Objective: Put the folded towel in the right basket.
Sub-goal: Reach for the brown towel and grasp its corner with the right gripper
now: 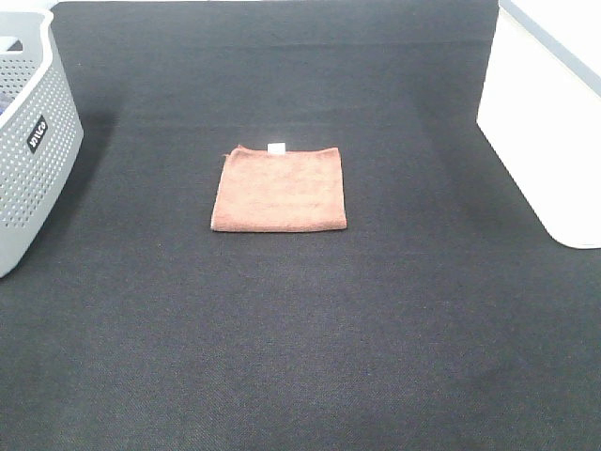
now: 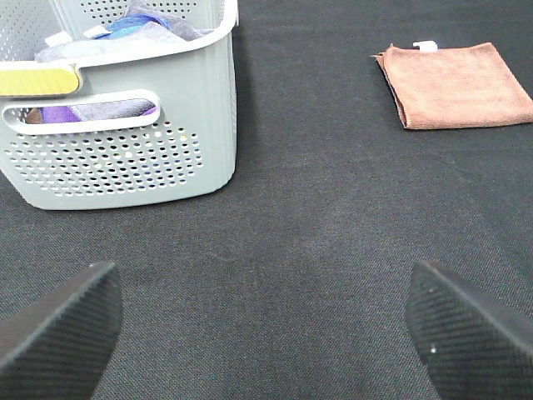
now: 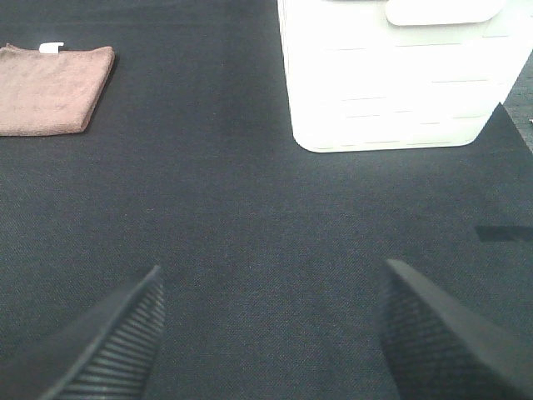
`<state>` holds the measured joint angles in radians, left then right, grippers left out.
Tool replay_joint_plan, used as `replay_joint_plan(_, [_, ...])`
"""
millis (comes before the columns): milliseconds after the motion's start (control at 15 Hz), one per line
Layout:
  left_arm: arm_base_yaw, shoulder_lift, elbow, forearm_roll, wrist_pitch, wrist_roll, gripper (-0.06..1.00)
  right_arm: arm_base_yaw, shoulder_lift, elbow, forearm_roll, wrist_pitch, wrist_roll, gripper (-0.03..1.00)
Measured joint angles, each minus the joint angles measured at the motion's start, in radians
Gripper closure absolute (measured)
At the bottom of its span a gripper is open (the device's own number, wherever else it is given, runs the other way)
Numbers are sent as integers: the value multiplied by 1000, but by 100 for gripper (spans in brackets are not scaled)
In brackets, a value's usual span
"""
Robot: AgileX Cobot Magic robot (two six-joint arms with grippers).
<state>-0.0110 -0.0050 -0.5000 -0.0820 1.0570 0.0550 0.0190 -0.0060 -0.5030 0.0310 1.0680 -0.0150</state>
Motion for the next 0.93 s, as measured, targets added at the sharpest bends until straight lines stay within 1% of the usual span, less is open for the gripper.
replay_joint_plan(933, [0,0,0,0,0,0,7,0,0,0,0,0,0,29])
